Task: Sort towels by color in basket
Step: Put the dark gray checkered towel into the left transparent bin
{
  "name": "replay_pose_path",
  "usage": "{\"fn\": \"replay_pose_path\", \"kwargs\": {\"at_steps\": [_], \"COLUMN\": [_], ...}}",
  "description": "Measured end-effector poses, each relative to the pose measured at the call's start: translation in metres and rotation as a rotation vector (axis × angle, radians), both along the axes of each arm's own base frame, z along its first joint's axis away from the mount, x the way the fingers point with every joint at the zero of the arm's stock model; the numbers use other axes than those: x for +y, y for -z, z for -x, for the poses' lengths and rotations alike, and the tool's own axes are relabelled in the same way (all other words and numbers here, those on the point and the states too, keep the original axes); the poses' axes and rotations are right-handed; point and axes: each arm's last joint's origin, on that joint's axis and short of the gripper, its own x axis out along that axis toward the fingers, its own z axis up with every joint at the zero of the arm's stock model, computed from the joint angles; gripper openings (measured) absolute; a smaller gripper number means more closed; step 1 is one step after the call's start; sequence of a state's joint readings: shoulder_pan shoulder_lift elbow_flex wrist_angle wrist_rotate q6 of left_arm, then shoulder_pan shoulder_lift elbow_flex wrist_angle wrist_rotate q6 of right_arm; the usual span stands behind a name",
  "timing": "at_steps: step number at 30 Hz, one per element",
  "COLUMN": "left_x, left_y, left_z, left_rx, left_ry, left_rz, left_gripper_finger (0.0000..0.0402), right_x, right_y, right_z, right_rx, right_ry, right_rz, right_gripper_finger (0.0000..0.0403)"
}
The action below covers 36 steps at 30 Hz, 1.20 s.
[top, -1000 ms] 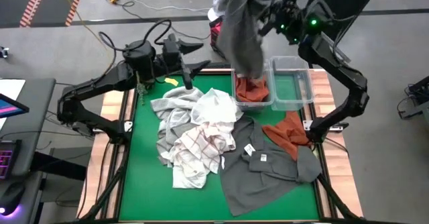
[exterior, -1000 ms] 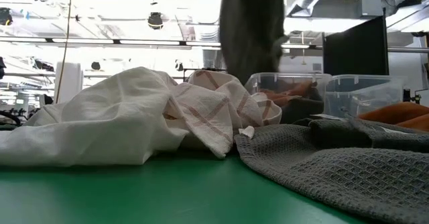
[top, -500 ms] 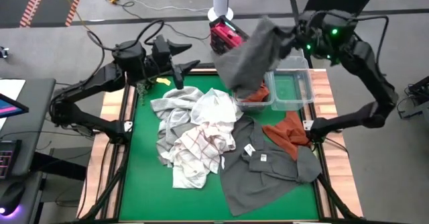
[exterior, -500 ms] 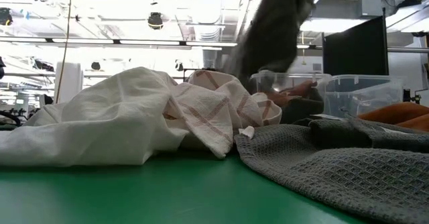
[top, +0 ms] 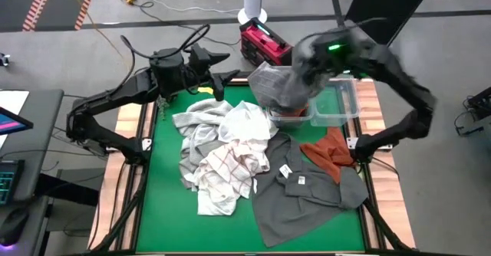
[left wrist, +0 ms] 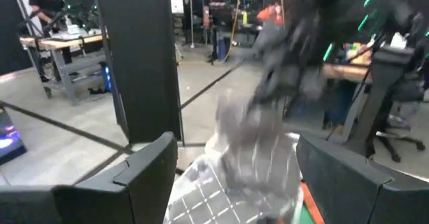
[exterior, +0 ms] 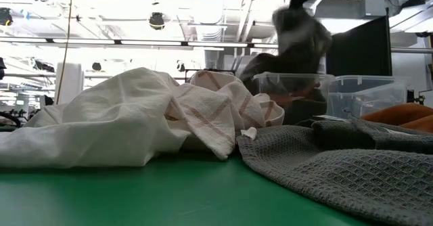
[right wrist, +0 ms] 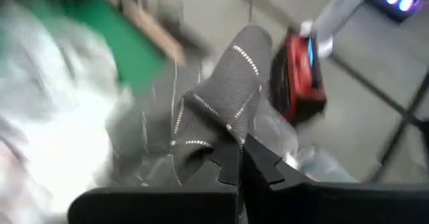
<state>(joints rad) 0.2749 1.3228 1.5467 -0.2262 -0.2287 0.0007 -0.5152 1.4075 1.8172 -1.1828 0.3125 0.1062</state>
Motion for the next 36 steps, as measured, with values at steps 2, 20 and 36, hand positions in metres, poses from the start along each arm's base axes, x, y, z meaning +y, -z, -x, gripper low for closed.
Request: {"fn": "replay_pose_path", "kwargs": {"at_steps": [2, 20, 36], "left_x": [-0.001, -0.01, -0.01], "left_y": [-0.003, -0.012, -0.008], "left_z": [0.002, 0.034, 0.034], "left_rx": [-0.02, 0.0, 0.046], "left_ry": [0.001, 0.006, 0.006], "left_rz": [-0.004, 0.036, 0.032], "left_gripper_finger": [0.0292, 0.0292, 0.0292], "right_x": [-0.009, -0.059, -0.062], "right_y": [0.026, 0.213, 0.184], "right_z": [-0.016, -0.064, -0.047], "right_rx": [0.134, 0.382, 0.488], "right_ry": [-0.062, -0.39, -0.418], "right_rz": [-0.053, -0.376, -0.413], "right_gripper_finger": [0.0022, 0.0028, 0.0142]}}
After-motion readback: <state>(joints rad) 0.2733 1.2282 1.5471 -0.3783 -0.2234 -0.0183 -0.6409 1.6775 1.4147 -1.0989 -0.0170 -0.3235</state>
